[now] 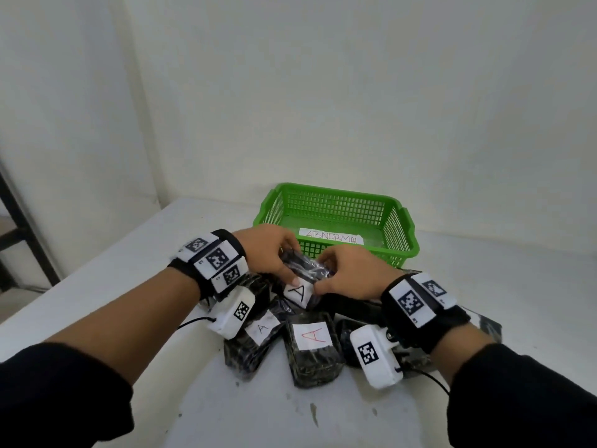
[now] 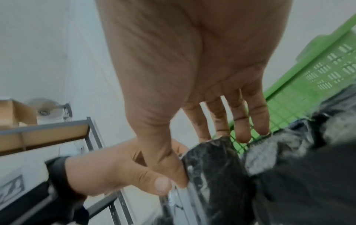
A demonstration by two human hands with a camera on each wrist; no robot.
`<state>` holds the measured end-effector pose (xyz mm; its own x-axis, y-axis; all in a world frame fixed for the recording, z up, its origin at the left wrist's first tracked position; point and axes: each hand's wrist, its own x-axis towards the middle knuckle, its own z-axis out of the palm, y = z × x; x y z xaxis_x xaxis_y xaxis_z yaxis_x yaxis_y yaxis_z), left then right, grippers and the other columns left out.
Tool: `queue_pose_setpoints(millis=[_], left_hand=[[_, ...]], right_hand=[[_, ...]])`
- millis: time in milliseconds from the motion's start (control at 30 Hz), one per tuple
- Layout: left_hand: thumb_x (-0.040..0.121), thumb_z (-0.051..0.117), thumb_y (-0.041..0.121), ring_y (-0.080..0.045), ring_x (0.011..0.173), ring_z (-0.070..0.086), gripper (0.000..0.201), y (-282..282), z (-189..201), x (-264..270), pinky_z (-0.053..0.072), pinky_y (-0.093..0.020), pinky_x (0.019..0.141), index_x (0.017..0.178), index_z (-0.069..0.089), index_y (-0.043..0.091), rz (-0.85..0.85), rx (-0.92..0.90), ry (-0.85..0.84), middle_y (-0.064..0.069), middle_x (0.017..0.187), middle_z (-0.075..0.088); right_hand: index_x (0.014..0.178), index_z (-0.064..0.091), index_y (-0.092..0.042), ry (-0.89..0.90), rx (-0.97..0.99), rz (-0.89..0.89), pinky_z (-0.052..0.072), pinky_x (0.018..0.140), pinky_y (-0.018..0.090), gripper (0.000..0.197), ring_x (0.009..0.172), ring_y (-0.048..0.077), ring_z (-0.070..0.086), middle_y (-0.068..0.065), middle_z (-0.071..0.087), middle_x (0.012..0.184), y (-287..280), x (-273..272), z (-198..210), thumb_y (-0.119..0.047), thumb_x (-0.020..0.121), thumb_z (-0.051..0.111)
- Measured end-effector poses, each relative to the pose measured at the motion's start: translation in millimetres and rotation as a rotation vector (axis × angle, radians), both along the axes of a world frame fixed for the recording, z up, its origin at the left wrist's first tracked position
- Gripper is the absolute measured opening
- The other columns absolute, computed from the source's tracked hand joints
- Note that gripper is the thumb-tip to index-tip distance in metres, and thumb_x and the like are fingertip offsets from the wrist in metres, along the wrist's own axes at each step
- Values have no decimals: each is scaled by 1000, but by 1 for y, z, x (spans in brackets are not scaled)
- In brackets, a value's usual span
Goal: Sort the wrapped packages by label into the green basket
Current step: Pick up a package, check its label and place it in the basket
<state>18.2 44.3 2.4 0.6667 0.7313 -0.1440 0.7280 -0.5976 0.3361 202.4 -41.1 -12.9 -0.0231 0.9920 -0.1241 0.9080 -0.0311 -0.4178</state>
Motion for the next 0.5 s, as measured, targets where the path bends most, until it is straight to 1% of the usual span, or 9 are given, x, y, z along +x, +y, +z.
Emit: queue_pose_setpoints(millis=[33, 67, 167, 200, 267, 333, 400, 433, 500], left_hand=[[70, 86, 46, -10, 97, 63, 58, -1, 5, -4, 49, -23, 83, 118, 60, 27, 6, -16, -62, 14, 103, 63], [70, 86, 48, -9, 97, 63, 58, -2, 11, -7, 49, -24, 86, 117, 60, 27, 21, -36, -128, 15, 104, 64], [57, 82, 65, -9, 101, 68, 74, -5, 22, -15, 50, -37, 102, 117, 62, 26, 82, -116, -394, 11, 112, 70], [54, 78, 69, -9, 104, 68, 79, -7, 23, -16, 49, -39, 104, 118, 63, 27, 105, -137, -483, 10, 115, 71], [54, 77, 72, -9, 109, 67, 79, -16, 21, -13, 50, -40, 104, 120, 64, 30, 148, -163, -640, 9, 118, 70], [62, 83, 65, -8, 106, 69, 72, -29, 14, -7, 54, -33, 96, 121, 65, 30, 174, -211, -778, 9, 118, 71], [68, 84, 46, -9, 104, 71, 63, -40, 3, 2, 56, -27, 92, 124, 64, 24, 162, -320, -888, 4, 119, 73], [71, 84, 38, -13, 106, 72, 59, -44, -4, 6, 56, -32, 96, 124, 66, 21, 148, -383, -940, 1, 119, 74], [74, 85, 27, -22, 109, 72, 49, -50, -15, 15, 53, -44, 102, 120, 70, 15, 161, -488, -1053, -4, 115, 76]], right_hand=[[127, 65, -21, 64, 36, 6, 51, 71, 22, 53, 90, 11, 68, -6, 70, 108, -2, 5, 5, -38, 81, 83], [129, 65, -21, 142, 80, 5, 53, 75, 22, 52, 93, 11, 69, -6, 69, 111, -4, 9, 11, -36, 82, 83], [132, 64, -28, 417, 182, -27, 54, 96, 30, 55, 103, 8, 70, -10, 69, 120, -9, 21, 22, -40, 82, 85], [128, 65, -31, 494, 196, -37, 53, 100, 31, 51, 105, 5, 69, -12, 70, 120, -12, 23, 25, -42, 82, 84], [109, 66, -38, 635, 211, -36, 54, 97, 25, 30, 100, -4, 70, -18, 74, 112, -19, 24, 27, -38, 84, 83], [99, 69, -34, 750, 261, -54, 58, 91, 22, 18, 93, -7, 72, -20, 79, 100, -23, 23, 24, -30, 86, 82], [106, 75, -22, 822, 309, -68, 58, 94, 29, 21, 100, 5, 76, -12, 81, 105, -25, 26, 16, -29, 87, 81], [109, 76, -16, 856, 319, -80, 57, 93, 29, 25, 100, 8, 76, -7, 81, 106, -25, 29, 12, -28, 88, 81], [110, 76, -9, 913, 316, -105, 55, 76, 18, 26, 80, 2, 75, -8, 81, 90, -28, 33, 10, -25, 90, 79]])
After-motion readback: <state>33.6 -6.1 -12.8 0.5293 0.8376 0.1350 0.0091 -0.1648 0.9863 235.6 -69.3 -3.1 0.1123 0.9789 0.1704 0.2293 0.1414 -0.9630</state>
